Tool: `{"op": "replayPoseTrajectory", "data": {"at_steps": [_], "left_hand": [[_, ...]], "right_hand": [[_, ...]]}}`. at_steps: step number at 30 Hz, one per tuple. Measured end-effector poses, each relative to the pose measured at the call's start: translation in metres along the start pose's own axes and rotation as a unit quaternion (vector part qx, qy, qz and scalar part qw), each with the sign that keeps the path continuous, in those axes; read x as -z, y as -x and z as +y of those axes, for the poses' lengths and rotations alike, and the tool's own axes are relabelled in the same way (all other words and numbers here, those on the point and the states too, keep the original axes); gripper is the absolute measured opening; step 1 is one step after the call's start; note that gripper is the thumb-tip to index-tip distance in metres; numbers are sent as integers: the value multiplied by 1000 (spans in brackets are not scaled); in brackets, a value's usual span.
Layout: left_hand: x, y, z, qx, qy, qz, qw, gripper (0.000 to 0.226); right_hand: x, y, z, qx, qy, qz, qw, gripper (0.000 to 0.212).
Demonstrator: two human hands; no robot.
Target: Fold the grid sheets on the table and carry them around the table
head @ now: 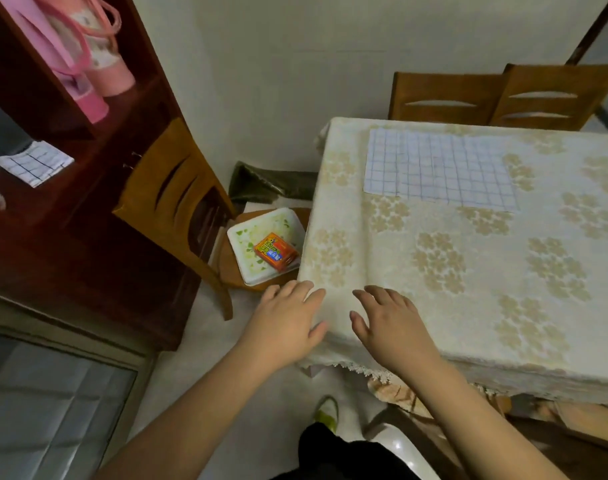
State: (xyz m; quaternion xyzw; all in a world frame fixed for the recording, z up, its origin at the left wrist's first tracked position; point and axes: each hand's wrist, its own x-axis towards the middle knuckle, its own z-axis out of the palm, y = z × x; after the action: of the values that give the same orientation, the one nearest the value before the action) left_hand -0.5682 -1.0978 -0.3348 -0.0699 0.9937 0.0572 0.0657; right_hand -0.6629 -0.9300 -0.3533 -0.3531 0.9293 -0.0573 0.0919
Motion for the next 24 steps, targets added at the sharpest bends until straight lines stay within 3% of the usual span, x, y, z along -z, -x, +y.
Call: {"op": "replayPoseTrajectory", "data": {"at_steps": [4,8,17,21,24], "left_hand": [[12,-45,-12,-21,2,-32,999,58],[27,-83,-29,-36,9,-35,999,52],[57,-182,-55,-77,48,-6,996,53],[57,-221,-68,-118,52,-18,992,53],[52,-247,-83,-144,55,-37,987,52]], "right_hand": [[16,-43,11,-26,-30,0,999,76],[29,-81,15,-31,-31,5,999,52],[51,-131,31,-105,-33,14,994,52],[50,-151,34,-163,-42,33,985,62],[49,-170,34,-188,-46,12,981,54]]}}
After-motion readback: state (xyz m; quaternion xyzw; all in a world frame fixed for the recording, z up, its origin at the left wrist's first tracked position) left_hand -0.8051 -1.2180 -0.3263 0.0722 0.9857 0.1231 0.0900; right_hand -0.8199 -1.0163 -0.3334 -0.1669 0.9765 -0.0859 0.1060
